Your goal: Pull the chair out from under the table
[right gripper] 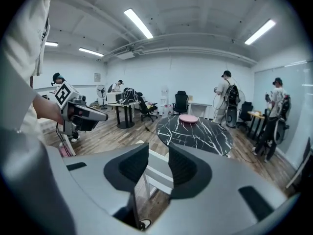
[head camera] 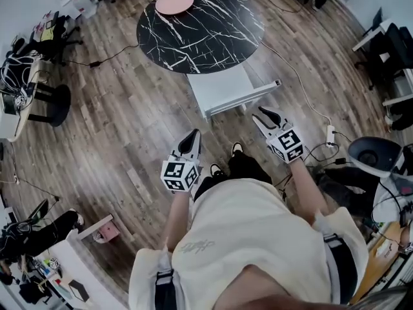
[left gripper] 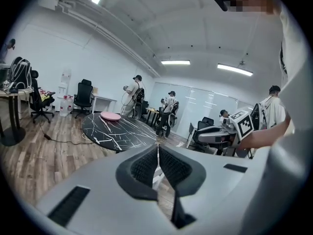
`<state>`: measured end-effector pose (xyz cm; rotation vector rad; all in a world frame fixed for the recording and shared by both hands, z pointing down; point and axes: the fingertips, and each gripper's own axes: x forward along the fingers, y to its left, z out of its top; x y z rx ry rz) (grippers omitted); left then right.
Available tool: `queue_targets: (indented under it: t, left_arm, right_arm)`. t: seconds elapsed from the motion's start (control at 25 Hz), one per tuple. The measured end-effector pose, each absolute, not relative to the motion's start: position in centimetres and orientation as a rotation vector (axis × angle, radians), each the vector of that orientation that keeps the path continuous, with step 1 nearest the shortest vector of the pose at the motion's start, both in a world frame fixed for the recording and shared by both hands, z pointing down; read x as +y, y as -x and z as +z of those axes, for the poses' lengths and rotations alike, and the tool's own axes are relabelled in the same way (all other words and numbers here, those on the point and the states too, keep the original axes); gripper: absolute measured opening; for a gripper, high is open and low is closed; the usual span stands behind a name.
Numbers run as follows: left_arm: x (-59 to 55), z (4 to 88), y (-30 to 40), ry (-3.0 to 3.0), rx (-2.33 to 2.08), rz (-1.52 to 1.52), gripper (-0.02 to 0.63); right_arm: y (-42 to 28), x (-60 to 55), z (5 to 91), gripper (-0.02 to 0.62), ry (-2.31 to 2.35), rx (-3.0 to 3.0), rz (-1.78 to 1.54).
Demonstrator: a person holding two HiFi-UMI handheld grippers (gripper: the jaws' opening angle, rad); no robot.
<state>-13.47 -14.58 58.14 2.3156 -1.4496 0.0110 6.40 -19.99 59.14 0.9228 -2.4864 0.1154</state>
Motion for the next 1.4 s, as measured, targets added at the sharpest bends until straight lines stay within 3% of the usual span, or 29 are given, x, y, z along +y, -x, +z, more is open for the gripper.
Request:
queue_targets:
  t: [0.72,0.96,1.4]
  left_arm:
    - [-25.6,58.8,14.5,-2.128,-1.663,0.074,0.023]
    - [-26.2,59.8,14.5,-2.063,-1.694,0.064,0.023]
    - [-26.9,59.3,16.6,-2.057,-1.695,0.061,0.023]
  right_arm:
    - [-1.8,-29.1,71.1,0.192,-0.024,-2.163,-0.250]
    - [-1.9,-27.9,75.3,0.192,0.341,-1.909,-0.290]
    - [-1.4,-28.0,79.8,0.149,0.417,-1.685,-0.343]
